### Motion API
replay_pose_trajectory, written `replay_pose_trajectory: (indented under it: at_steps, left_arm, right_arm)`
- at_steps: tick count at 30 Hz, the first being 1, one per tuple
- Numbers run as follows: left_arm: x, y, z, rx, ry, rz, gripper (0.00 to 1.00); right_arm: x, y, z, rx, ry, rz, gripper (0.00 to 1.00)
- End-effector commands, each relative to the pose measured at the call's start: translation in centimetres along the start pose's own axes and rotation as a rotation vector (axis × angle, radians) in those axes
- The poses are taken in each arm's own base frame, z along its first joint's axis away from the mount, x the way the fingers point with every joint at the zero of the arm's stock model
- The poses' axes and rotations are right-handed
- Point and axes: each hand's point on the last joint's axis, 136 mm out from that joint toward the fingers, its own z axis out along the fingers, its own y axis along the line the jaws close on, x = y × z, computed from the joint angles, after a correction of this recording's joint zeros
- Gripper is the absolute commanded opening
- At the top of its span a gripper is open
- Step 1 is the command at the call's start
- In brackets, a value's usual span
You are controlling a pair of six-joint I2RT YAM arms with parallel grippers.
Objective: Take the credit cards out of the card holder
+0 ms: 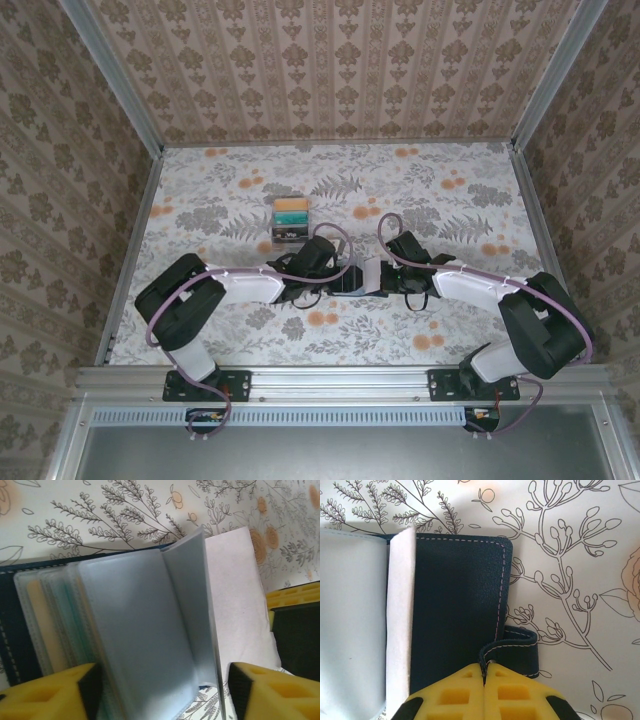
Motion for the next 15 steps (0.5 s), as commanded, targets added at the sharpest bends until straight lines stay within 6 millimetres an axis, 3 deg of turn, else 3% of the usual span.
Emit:
replay_pose_trajectory:
  at_steps: [1,5,10,15]
  left_arm:
    - [-0.6,-3.3,0.0,0.114,-0.006,0.034,0.80]
    - [-0.7,-3.6,-0.3,0.129,-0.016,0.040,0.99]
    - [-1.0,-4.0,-1.1,0.140,-0.035,0.048,0.98]
    - [-1.1,-4.7,-1.5,0.172,-0.040,0.060,0.96]
  right_arm:
    - [1.7,-0.8,0.5,0.017,0.054,0.013,0.07]
    - [1.7,-0.8,0.4,0.017,0.050,0.013,0.08]
    - [1.2,-1.3,-0.4,0.043,0.018,0.019,0.10]
    - [-0.3,-1.5,-2.8,0.052,-0.077,0.025,0.24]
